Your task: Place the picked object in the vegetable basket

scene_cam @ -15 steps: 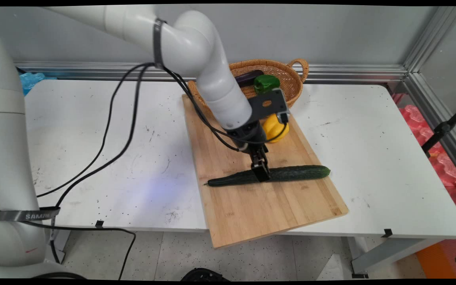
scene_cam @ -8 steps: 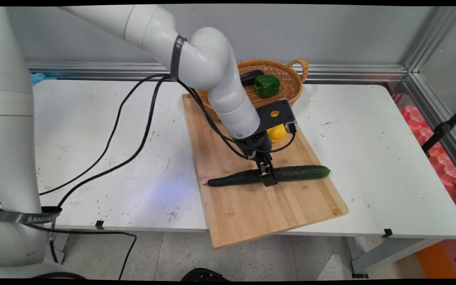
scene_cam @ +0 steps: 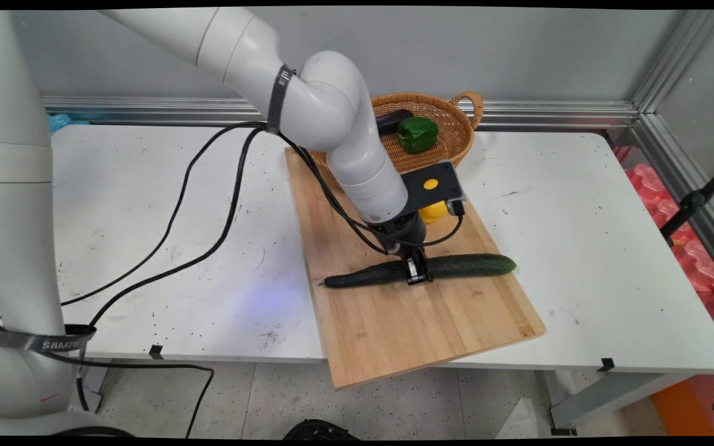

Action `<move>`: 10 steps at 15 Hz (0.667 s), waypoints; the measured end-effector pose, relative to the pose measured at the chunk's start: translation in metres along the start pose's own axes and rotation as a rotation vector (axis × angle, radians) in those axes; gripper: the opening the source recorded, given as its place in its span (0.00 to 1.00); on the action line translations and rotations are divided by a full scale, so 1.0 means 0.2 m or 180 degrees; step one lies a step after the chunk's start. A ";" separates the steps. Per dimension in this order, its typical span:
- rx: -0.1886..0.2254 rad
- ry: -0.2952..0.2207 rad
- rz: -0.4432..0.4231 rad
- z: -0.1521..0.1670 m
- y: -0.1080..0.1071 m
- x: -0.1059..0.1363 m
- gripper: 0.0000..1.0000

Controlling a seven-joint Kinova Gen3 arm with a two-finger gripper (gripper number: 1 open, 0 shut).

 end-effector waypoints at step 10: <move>0.0083 0.0203 0.0095 -0.41 0.01 -0.04 0.00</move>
